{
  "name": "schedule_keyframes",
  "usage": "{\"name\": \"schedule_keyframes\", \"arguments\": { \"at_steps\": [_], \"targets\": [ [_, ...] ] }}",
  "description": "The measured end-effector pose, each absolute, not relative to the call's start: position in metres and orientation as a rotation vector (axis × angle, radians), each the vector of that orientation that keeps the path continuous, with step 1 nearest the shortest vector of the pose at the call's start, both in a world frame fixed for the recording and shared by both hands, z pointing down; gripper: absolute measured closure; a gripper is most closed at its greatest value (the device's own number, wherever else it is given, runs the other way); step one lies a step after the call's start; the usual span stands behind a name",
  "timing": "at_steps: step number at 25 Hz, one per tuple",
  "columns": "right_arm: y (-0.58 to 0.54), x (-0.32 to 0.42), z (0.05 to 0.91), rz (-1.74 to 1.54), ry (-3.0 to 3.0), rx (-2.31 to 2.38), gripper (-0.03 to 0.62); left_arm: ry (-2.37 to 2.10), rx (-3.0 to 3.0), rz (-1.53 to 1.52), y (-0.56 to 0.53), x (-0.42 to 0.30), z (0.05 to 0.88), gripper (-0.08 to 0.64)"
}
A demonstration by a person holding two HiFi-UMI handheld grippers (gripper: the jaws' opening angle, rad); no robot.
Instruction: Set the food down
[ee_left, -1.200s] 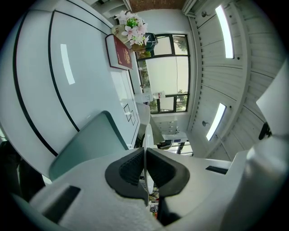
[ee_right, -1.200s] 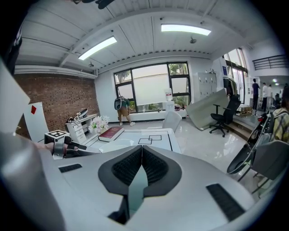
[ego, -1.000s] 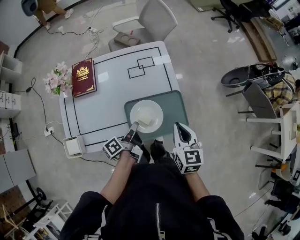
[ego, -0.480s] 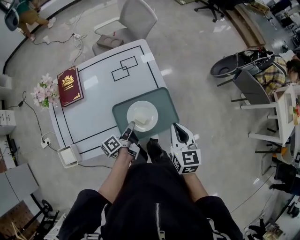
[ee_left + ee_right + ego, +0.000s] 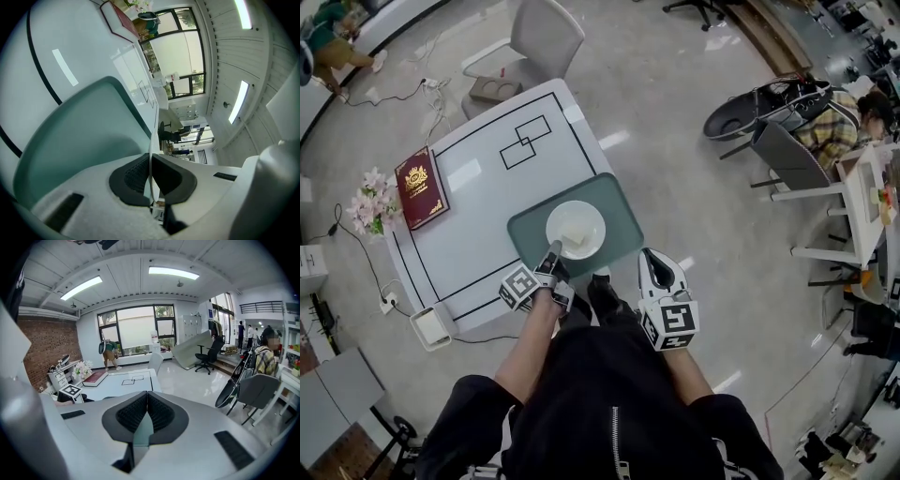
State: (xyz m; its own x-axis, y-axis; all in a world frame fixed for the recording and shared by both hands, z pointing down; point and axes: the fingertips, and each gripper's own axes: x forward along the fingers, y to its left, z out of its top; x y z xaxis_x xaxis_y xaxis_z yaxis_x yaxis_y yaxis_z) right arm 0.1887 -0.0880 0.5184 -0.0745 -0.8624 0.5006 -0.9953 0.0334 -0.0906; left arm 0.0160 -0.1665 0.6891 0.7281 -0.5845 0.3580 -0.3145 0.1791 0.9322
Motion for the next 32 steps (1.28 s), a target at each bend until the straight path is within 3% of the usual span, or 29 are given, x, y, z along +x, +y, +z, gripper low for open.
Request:
{"name": "schedule_keyframes", "arguments": {
  "at_steps": [28, 32],
  "targets": [
    [-0.083, 0.212, 0.521, 0.640, -1.971, 1.933, 0.583, -0.943, 1.435, 0.034, -0.167, 0.025, 0.721, 0.546],
    [-0.084, 0.213, 0.523, 0.644, -1.968, 1.936, 0.583, -0.957, 1.482, 0.076, -0.169, 0.026, 0.719, 0.500]
  ]
}}
